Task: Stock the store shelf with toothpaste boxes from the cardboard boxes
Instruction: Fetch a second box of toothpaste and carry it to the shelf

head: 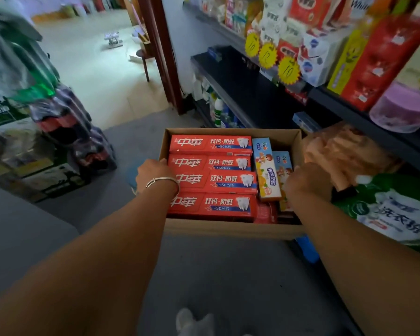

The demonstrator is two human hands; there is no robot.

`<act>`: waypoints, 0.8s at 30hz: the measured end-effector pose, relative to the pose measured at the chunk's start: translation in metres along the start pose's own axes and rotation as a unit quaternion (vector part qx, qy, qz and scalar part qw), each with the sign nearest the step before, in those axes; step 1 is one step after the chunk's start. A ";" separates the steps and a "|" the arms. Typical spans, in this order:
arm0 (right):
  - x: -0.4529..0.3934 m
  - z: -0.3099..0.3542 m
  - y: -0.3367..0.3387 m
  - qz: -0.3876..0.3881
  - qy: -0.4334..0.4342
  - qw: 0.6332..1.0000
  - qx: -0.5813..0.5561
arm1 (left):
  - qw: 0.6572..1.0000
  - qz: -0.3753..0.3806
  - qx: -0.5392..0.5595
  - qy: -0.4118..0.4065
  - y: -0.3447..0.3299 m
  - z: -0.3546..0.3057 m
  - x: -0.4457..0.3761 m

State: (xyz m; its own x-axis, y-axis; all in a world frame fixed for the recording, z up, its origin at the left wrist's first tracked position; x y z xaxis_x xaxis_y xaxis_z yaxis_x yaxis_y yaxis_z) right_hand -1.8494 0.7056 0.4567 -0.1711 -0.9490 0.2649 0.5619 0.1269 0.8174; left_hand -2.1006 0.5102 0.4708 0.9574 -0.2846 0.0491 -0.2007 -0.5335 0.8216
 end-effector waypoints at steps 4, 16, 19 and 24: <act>-0.018 0.052 -0.034 -0.009 -0.041 0.999 -0.012 | 0.999 0.024 -0.013 -0.029 -0.018 -0.014 -0.079; -0.069 0.168 -0.145 -0.011 -0.155 0.987 -0.028 | 0.991 0.081 -0.035 -0.102 -0.077 -0.061 -0.289; -0.089 0.192 -0.165 -0.013 -0.177 0.984 -0.019 | 0.990 0.094 -0.028 -0.106 -0.102 -0.073 -0.327; -0.124 0.229 -0.194 -0.024 -0.206 0.977 -0.046 | 0.983 0.120 -0.041 -0.132 -0.141 -0.099 -0.387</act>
State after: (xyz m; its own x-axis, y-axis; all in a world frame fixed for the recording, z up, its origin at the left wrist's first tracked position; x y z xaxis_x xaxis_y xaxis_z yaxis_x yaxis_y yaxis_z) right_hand -2.1223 0.8647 0.3821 -0.4993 -0.7543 0.4262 0.6121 0.0410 0.7897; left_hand -2.4223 0.7747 0.3920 0.7956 -0.5964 0.1062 -0.3858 -0.3637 0.8479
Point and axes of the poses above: each hand's wrist, its own x-axis away from the middle knuckle, its own y-axis out of the back of the hand, z = x × y, the point moved 6 cm from there along -x, towards the middle knuckle, and after that the axes turned 13 degrees about -y, right-handed, at the moved point
